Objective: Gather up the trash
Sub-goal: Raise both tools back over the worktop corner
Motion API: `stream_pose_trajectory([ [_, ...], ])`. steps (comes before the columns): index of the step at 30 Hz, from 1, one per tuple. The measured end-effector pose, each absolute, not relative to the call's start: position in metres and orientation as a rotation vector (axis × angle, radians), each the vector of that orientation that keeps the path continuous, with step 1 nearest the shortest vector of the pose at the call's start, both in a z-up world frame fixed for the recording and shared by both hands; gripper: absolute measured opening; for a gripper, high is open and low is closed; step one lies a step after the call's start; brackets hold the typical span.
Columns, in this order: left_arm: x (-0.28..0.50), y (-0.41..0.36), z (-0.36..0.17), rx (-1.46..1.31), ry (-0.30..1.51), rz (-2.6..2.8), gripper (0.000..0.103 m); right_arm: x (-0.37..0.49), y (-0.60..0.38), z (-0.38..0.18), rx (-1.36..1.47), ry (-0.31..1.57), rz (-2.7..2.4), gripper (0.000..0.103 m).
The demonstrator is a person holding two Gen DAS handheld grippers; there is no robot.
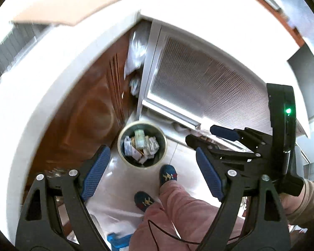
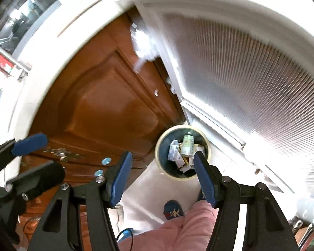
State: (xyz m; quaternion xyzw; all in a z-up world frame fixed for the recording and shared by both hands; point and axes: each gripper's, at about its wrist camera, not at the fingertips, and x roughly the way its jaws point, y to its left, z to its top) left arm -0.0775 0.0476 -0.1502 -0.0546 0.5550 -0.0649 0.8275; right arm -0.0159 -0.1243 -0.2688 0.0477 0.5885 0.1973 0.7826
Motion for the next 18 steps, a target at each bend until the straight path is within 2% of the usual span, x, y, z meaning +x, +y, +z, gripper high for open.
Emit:
stream_pose_trajectory([
  [10,-0.089,0.04,-0.035,-0.016,1.01,-0.179,0.082,-0.029,-0.128,-0.161,0.083,1.112,0.433,0.062],
  [18,-0.068,0.039,0.052,0.071,0.894,-0.179,0.082,-0.018,-0.156,-0.052,0.077,0.972,0.397,0.062],
])
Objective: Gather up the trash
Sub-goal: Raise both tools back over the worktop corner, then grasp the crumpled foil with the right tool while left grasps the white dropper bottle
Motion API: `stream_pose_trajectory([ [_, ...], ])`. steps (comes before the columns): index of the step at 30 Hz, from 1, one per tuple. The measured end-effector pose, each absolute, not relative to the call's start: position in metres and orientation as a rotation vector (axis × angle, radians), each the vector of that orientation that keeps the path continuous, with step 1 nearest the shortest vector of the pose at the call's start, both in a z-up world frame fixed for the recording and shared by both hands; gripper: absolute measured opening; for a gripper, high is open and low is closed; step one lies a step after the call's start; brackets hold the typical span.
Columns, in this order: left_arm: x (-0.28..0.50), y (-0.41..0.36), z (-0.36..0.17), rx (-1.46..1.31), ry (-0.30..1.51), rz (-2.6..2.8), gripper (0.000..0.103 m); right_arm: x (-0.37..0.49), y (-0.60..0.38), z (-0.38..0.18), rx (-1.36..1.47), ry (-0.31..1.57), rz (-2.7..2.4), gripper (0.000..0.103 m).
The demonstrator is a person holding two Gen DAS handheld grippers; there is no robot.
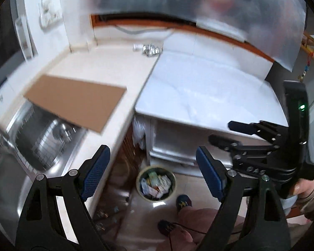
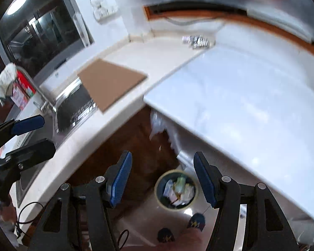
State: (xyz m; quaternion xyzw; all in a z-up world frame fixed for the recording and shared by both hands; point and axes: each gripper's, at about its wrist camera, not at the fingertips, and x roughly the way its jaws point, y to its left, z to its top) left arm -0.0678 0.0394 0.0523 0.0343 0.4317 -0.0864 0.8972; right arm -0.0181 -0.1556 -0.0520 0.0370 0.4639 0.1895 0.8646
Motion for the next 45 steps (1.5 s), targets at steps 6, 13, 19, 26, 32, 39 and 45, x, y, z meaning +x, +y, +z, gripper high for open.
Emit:
stream_pose_trajectory([
  [6,-0.035,0.033,0.116,0.108,0.812,-0.171,0.082,0.014,-0.183,0.024,0.112,0.907,0.366,0.063],
  [13,0.028,0.017,0.174,0.173,0.741,-0.164,0.082,0.088,-0.202,0.093,0.103,0.825,0.356,0.071],
  [19,0.119,0.006,0.191,0.204,0.727,-0.132,0.082,0.178,-0.205,0.127,0.021,0.778,0.368,0.075],
  [26,0.242,-0.004,0.176,0.161,0.796,-0.155,0.082,0.288,-0.193,0.109,-0.075,0.772,0.396,0.079],
  [32,0.331,-0.001,0.131,0.108,0.894,-0.178,0.082,0.367,-0.184,0.064,-0.084,0.827,0.413,0.079],
  [39,0.4,0.017,0.07,0.097,0.966,-0.204,0.082,0.433,-0.176,0.0,-0.066,0.903,0.381,0.082],
  [45,0.444,0.021,0.02,0.151,1.007,-0.259,0.082,0.469,-0.163,-0.066,0.0,0.947,0.334,0.087],
])
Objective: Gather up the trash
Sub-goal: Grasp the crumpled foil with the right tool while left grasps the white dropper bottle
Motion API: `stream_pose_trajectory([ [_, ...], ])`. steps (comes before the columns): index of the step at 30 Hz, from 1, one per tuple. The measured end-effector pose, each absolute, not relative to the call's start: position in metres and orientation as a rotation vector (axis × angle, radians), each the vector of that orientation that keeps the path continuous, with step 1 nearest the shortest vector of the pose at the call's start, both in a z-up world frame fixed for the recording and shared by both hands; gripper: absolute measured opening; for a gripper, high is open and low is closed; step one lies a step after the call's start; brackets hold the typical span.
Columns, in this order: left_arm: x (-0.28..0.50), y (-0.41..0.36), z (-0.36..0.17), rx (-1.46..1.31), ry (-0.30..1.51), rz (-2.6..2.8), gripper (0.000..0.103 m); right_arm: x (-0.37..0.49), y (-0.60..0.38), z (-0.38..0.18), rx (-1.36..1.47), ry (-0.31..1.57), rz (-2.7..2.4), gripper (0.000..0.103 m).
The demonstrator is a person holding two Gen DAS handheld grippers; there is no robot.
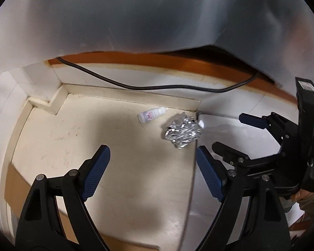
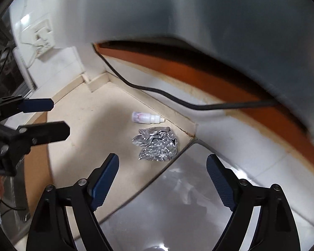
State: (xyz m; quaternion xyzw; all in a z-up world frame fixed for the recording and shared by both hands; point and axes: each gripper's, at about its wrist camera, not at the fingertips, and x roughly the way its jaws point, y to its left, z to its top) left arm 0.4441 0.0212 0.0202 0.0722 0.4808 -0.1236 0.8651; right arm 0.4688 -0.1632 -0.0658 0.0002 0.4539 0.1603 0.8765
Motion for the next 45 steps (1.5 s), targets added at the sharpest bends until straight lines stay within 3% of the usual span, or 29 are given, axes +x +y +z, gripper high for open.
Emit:
stream_pose_trajectory([
  [8,0.479,0.035,-0.028,0.153,1.045,-0.285,0.082,0.498,-0.138,-0.129,-0.006,0.979,0.276,0.088],
  [17,0.499,0.04,-0.045,0.133,1.052,-0.314,0.082,0.523,-0.114,-0.178,-0.06,0.996,0.258,0.087],
  [18,0.5,0.038,-0.046,0.138,1.052,-0.318,0.082,0.524,-0.113,-0.181,-0.057,0.995,0.252,0.085],
  [20,0.503,0.034,-0.05,0.148,1.05,-0.323,0.082,0.524,-0.115,-0.184,-0.013,0.986,0.27,0.063],
  [25,0.512,0.02,-0.059,0.166,1.048,-0.341,0.082,0.521,-0.118,-0.186,0.017,0.975,0.26,0.057],
  [39,0.539,-0.008,-0.09,0.27,0.889,-0.375,0.081,0.51,-0.147,-0.194,0.152,0.957,0.241,0.056],
  [45,0.552,-0.016,-0.107,0.307,0.878,-0.385,0.069,0.504,-0.149,-0.197,0.159,0.953,0.264,0.056],
])
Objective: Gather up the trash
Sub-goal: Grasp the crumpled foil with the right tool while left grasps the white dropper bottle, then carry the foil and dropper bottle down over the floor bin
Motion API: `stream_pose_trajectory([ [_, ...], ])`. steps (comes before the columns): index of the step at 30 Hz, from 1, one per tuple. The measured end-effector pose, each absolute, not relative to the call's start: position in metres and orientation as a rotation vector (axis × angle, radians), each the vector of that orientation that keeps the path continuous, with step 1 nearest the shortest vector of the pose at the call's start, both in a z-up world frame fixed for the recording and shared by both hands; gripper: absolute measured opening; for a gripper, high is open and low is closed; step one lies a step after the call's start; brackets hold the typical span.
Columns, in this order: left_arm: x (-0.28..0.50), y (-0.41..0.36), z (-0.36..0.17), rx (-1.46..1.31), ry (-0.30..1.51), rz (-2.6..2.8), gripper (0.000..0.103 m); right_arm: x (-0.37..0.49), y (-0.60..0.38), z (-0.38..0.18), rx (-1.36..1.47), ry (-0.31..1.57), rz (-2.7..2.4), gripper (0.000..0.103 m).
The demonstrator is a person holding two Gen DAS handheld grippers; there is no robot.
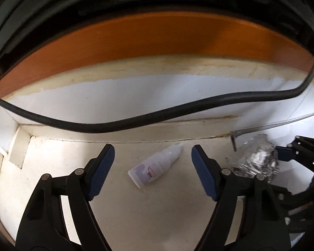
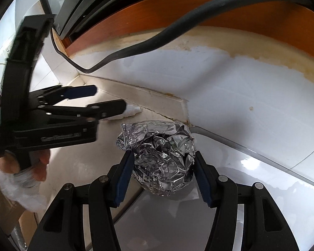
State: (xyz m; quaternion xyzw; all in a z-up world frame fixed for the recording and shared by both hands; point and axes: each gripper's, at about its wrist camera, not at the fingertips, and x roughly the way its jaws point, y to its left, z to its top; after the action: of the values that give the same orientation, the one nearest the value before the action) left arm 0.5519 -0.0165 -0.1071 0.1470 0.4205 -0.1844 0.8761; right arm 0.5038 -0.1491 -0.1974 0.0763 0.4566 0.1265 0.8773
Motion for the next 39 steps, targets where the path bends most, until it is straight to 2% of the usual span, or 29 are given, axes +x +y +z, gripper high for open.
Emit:
stream_pose_trajectory([
  [3,0.562,-0.018,-0.116,0.296,0.917,-0.39,0.059,0.501,-0.154,-0.196,0.16,0.952,0.267,0.056],
  [8,0.566,-0.019,-0.127,0.295,0.968,-0.404,0.053,0.492,-0.169,-0.19,0.163,0.96,0.27,0.056],
  [12,0.564,-0.017,-0.133,0.301,0.995,-0.423,0.03,0.496,-0.171,-0.191,0.17,0.963,0.273,0.056],
  [15,0.568,-0.015,-0.135,0.29,1.009,-0.424,0.021,0.498,-0.169,-0.19,0.17,0.962,0.276,0.056],
  [27,0.547,-0.001,-0.126,0.206,1.064,-0.357,0.021,0.49,-0.177,-0.181,0.199,0.958,0.303,0.056],
  [39,0.459,0.0,-0.073,0.119,1.035,-0.292,0.021,0.446,-0.188,-0.144,0.209,0.924,0.405,0.056],
])
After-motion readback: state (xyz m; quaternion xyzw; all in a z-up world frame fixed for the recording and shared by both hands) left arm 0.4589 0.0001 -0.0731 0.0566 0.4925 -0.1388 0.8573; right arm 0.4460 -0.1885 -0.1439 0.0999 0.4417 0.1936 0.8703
